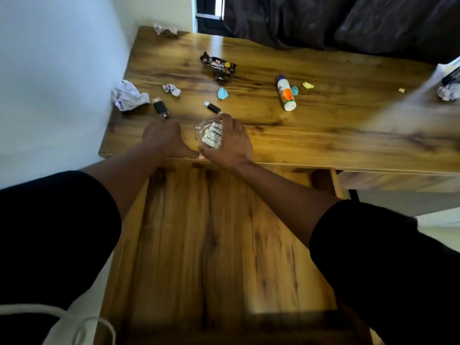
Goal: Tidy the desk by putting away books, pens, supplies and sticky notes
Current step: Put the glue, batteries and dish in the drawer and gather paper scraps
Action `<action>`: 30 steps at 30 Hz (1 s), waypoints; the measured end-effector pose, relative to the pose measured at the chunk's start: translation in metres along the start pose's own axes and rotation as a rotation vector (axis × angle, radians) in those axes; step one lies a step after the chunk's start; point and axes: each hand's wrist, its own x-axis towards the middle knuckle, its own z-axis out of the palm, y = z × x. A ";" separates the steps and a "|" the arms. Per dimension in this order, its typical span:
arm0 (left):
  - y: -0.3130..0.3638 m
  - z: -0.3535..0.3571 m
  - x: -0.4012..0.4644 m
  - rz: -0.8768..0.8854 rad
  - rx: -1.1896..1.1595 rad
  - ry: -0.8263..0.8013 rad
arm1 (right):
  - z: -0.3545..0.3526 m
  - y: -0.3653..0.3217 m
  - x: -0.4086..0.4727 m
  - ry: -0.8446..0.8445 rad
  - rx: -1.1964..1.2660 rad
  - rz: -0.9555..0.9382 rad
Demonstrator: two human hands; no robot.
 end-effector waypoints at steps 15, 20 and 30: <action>0.029 -0.008 -0.002 -0.086 -0.036 -0.148 | -0.015 0.121 -0.185 -0.030 -0.046 -0.065; 0.032 -0.005 -0.004 -0.071 -0.021 -0.154 | -0.004 0.146 -0.203 -0.150 -0.097 -0.015; 0.034 -0.004 -0.001 -0.112 -0.018 -0.194 | 0.014 0.151 -0.212 -0.216 -0.087 -0.022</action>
